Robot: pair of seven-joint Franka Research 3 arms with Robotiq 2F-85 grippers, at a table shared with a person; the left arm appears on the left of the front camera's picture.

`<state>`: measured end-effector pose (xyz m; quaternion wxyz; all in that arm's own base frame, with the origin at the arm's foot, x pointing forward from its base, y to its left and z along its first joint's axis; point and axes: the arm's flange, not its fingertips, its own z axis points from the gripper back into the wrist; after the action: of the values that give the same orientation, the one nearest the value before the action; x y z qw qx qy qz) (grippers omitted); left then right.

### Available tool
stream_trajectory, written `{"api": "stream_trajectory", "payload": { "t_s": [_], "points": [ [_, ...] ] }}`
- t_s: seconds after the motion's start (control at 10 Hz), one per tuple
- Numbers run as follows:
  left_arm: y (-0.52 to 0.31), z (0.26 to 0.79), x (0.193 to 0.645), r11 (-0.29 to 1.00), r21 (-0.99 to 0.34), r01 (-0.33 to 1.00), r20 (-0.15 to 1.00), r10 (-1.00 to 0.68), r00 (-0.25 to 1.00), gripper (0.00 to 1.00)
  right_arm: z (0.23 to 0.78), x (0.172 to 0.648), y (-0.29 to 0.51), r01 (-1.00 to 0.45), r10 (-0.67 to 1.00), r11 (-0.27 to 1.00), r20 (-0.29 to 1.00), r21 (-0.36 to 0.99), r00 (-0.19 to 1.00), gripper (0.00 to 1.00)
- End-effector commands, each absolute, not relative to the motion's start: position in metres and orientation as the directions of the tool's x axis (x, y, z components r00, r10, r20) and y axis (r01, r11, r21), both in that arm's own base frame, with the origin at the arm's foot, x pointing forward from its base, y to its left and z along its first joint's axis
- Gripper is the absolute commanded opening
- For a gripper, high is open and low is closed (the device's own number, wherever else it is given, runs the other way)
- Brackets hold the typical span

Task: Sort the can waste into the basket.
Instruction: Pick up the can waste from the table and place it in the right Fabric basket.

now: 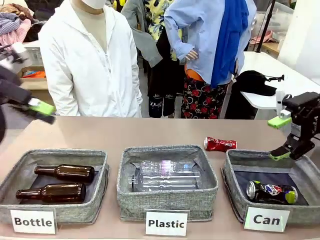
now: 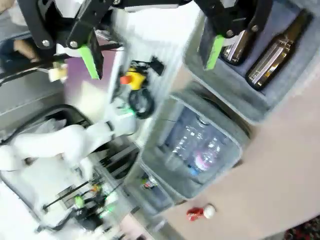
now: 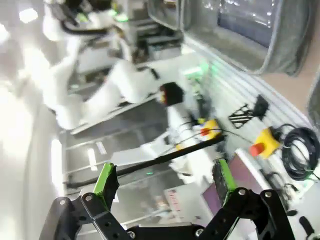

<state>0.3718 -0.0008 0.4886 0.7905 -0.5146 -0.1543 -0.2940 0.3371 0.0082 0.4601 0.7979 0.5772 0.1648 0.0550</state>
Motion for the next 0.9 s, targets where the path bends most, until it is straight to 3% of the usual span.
{"api": "stream_trajectory", "payload": {
  "t_s": [0.0, 0.1, 0.2, 0.3, 0.8],
  "points": [
    [0.028, 0.451, 0.408, 0.143, -0.855, 0.499, 0.473, -0.182, 0.862, 1.0, 0.469, 0.362, -0.029, 0.232, 0.113, 0.191, -0.256, 0.954, 0.96, 1.0],
    [0.054, 0.426, 0.417, 0.08, -0.895, 0.44, 0.429, -0.119, 0.895, 1.0, 0.461, 0.361, -0.039, 0.169, -0.069, 0.298, -0.155, 0.94, 0.986, 1.0],
    [0.087, 0.388, 0.429, 0.06, -0.917, 0.394, 0.39, -0.072, 0.918, 1.0, 0.451, 0.352, -0.014, 0.174, 0.222, 0.269, -0.237, 0.947, 0.946, 1.0],
    [0.05, 0.439, 0.385, 0.145, -0.863, 0.484, 0.46, -0.173, 0.871, 1.0, 0.451, 0.352, -0.014, 0.174, 0.222, 0.269, -0.237, 0.947, 0.946, 1.0],
    [0.05, 0.439, 0.385, 0.145, -0.863, 0.484, 0.46, -0.173, 0.871, 1.0, 0.451, 0.352, -0.014, 0.174, 0.222, 0.269, -0.237, 0.947, 0.946, 1.0]
  ]
}}
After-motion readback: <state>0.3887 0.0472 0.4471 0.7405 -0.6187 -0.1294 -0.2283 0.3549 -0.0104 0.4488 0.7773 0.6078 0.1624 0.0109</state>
